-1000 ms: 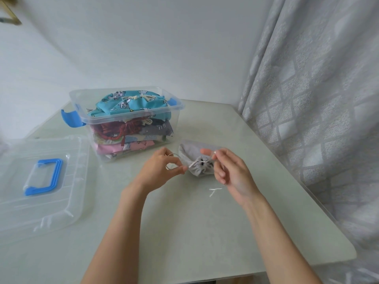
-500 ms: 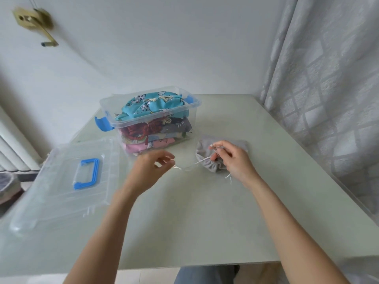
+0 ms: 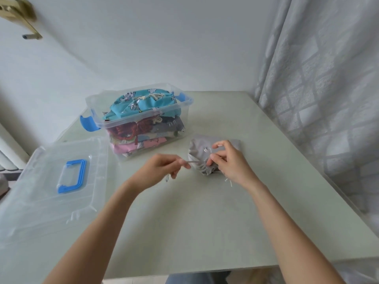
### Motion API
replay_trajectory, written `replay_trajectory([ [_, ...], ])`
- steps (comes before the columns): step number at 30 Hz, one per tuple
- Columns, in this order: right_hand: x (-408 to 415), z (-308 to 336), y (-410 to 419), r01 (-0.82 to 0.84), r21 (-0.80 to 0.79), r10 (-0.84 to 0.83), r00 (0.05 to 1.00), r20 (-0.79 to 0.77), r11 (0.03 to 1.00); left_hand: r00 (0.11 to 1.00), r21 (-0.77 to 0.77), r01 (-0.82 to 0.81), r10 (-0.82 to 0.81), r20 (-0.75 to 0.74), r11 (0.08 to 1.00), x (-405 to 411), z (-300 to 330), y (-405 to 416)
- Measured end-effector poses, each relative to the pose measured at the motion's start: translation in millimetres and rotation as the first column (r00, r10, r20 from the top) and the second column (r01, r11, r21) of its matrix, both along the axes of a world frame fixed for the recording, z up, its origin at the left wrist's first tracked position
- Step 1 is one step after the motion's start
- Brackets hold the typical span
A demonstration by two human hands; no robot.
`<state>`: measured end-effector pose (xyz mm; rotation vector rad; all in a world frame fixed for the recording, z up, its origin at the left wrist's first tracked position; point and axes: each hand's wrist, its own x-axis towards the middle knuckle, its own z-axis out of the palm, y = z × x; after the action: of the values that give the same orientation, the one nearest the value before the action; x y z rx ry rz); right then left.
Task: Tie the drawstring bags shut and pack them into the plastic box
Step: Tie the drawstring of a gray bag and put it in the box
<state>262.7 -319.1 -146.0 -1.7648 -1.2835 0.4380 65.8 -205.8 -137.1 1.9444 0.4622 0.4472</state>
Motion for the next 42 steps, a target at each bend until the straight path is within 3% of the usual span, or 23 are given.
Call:
replay_trajectory([
  [2, 0, -2, 1, 0.016, 0.001, -0.016, 1.0, -0.001, 1.0, 0.995, -0.106, 0.047, -0.037, 0.093, 0.993, 1, 6, -5],
  [5, -1, -4, -1, 0.039, 0.023, -0.038, 0.998, -0.053, 0.999, 0.982, -0.139, 0.147, -0.128, 0.141, 0.979, 11, 8, -11],
  [9, -1, -9, 1, 0.067, 0.055, -0.062, 0.994, -0.091, 0.996, 0.968, -0.011, 0.195, -0.191, 0.162, 0.981, 30, 16, -16],
  [15, -5, 0, -4, -0.054, 0.033, 0.06, 0.974, -0.217, 0.998, 0.993, 0.397, -0.001, -0.047, 0.11, 0.918, 53, 14, -2],
  [18, -6, 7, -6, -0.107, 0.043, 0.115, 0.895, -0.431, 0.993, 0.998, 0.438, -0.007, -0.023, 0.063, 0.899, 61, 12, 3],
  [22, -4, 7, -1, -0.005, 0.054, 0.026, 0.922, -0.386, 0.999, 0.996, 0.521, -0.018, -0.033, 0.089, 0.853, 64, 13, 0],
  [26, 0, 5, 6, 0.052, 0.071, -0.01, 0.873, -0.488, 0.996, 0.957, 0.54, -0.217, 0.069, 0.281, 0.813, 57, 11, -3],
  [32, -2, 6, 8, 0.012, 0.082, 0.032, 0.856, -0.516, 0.997, 0.97, 0.595, -0.218, 0.104, 0.22, 0.774, 58, 2, 4],
  [34, -1, 6, 9, 0.016, 0.085, 0.033, 0.842, -0.538, 0.996, 0.959, 0.535, -0.255, 0.141, 0.246, 0.806, 59, 2, 2],
  [37, 1, 3, 10, 0.025, 0.122, 0.051, 0.808, -0.587, 0.992, 0.923, 0.139, -0.296, 0.245, 0.298, 0.945, 63, 0, -5],
  [39, 1, 2, 9, 0.029, 0.128, 0.05, 0.821, -0.568, 0.991, 0.918, -0.061, -0.261, 0.267, 0.293, 0.963, 66, -4, -9],
  [42, 2, 1, 6, 0.028, 0.141, 0.057, 0.823, -0.565, 0.99, 0.956, -0.071, -0.198, 0.209, 0.207, 0.978, 69, -10, -9],
])
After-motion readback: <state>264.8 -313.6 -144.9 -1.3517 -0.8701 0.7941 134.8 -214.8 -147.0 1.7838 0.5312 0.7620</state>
